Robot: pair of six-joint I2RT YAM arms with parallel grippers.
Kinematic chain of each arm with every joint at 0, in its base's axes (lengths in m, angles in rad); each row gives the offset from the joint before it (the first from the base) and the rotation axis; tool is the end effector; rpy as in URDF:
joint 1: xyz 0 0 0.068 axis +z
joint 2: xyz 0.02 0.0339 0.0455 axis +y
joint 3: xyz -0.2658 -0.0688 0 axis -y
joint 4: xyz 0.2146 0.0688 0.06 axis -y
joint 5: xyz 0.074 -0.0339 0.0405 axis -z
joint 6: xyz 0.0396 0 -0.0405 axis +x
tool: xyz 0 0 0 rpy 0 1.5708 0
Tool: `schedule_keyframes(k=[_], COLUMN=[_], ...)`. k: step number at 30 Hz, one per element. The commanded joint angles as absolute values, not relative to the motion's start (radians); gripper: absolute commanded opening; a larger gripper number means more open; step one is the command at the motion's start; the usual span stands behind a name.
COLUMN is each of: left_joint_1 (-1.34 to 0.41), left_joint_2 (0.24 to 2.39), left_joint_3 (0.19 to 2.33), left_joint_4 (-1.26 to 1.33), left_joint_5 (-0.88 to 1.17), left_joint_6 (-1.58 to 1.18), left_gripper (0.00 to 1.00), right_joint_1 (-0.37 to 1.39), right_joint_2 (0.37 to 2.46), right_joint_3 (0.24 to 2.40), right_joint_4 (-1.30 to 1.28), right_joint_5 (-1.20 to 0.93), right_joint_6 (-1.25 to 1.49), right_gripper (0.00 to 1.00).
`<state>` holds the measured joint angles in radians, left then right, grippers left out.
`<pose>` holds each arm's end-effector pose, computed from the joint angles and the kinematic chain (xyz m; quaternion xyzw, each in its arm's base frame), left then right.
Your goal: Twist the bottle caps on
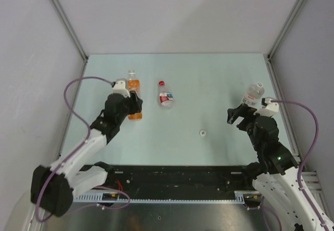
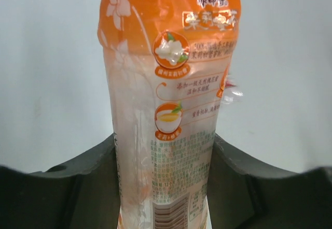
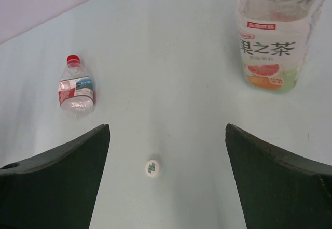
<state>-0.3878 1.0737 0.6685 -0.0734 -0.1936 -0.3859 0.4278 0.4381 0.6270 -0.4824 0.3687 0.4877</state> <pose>0.2013 -0.0740 0.2657 -0.0494 0.8506 -0.1185 0.5099 0.0833 0.0223 0.2934 0.1329 0.7857 0.1270 0.5907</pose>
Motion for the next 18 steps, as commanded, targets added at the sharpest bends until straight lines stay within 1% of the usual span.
schedule_keyframes(k=[1,4,7,9,14,18], left_joint_1=[-0.512,-0.667,-0.749,-0.771,-0.789,-0.79], left_joint_2=[0.862,0.733,0.642,0.604,0.524,0.48], left_joint_3=[0.516,0.414,0.337,0.292,0.223,0.201], left_joint_4=[0.251,0.36,0.413,0.447,0.499,0.502], left_joint_5=[0.112,0.231,0.367,0.466,0.634,0.715], left_joint_6=[-0.146,0.035,0.132,0.165,0.22,0.23], left_gripper=[0.37,0.36,0.36,0.35,0.36,0.37], right_joint_1=[0.426,0.434,0.473,0.525,0.693,0.752], right_joint_2=[0.494,0.606,0.752,0.849,1.054,1.181], right_joint_3=[0.66,0.7,0.74,0.766,0.82,0.831], right_joint_4=[-0.434,-0.483,-0.545,-0.569,-0.562,-0.507], right_joint_5=[0.277,0.202,0.166,0.181,0.28,0.26], right_joint_6=[0.451,0.43,0.412,0.405,0.404,0.426], right_gripper=[0.96,0.94,0.92,0.9,0.88,0.84])
